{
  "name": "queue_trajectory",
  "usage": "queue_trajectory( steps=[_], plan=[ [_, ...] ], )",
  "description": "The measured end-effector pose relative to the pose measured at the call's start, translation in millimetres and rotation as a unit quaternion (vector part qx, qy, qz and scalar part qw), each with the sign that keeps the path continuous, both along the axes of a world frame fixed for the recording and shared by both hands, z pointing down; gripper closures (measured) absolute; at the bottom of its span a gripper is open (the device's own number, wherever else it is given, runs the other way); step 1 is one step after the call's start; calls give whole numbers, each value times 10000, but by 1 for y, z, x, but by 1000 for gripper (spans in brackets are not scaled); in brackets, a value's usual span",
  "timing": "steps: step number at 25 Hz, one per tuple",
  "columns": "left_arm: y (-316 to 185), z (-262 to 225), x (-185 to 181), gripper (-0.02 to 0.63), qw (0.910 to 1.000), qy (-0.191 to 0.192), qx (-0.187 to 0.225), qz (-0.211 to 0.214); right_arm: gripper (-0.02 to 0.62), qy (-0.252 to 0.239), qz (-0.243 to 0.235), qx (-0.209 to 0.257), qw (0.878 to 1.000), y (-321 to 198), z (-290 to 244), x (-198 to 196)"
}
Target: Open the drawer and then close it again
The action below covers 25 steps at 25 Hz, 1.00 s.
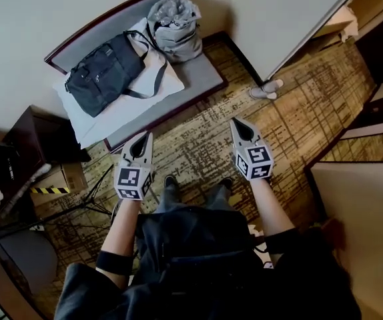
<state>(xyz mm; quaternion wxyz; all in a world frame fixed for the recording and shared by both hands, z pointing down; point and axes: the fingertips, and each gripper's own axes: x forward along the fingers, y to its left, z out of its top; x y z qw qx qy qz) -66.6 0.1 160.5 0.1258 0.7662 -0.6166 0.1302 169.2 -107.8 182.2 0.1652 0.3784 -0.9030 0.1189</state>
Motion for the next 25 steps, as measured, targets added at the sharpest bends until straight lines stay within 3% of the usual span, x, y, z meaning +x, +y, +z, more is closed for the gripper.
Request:
queue_trajectory(
  steps=[12, 25],
  plan=[
    [-4, -3, 31, 603, 9996, 124, -2, 265, 591, -26, 403, -218, 9989, 20, 16, 41],
    [4, 1, 43, 603, 9990, 67, 109, 435, 591, -48, 464, -339, 9983, 32, 27, 45]
  ],
)
